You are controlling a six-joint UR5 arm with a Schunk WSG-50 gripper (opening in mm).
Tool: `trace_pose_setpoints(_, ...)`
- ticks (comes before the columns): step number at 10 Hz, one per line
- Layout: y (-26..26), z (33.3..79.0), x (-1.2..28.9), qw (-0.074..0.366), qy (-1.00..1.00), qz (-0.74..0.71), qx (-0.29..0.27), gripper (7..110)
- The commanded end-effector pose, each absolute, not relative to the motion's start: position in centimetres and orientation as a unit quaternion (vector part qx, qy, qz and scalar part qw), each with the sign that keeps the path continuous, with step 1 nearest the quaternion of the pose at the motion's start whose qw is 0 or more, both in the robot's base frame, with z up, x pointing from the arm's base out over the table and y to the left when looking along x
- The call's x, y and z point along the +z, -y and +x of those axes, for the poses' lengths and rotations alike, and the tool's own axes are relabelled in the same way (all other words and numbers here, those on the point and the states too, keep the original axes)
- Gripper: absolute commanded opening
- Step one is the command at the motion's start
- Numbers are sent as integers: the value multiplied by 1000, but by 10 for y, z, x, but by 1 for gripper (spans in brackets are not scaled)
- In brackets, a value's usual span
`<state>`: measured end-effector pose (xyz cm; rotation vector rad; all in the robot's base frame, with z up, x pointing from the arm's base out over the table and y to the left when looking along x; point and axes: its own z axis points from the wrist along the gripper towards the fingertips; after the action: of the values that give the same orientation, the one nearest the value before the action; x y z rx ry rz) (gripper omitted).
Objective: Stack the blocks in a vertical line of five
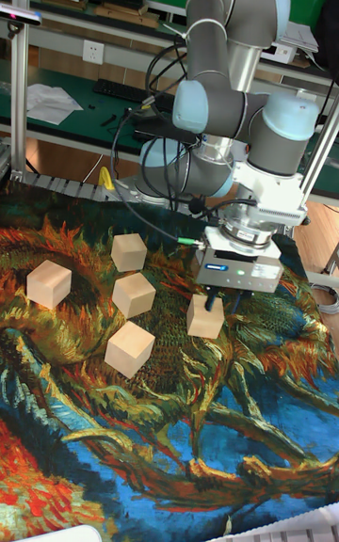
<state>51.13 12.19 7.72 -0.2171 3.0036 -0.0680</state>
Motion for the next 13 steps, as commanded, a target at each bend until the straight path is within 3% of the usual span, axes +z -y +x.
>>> trace_pose_setpoints(1, -128, 502, 72, 65, -996, -63, 22, 66)
trace_pose_setpoints(2, -127, 481, 70, 30, -997, -68, 31, 66)
trace_pose_setpoints(4, -120, 480, 70, 28, -998, -52, 17, 66)
trace_pose_setpoints(5, -120, 477, 68, 25, -999, -37, 15, 88)
trace_pose_setpoints(8, -110, 479, 62, 25, -1000, -6, -7, 88)
trace_pose_setpoints(9, -121, 481, 61, 26, -1000, 10, 15, 110)
trace_pose_setpoints(13, -126, 487, 53, 26, -1000, 12, 9, 110)
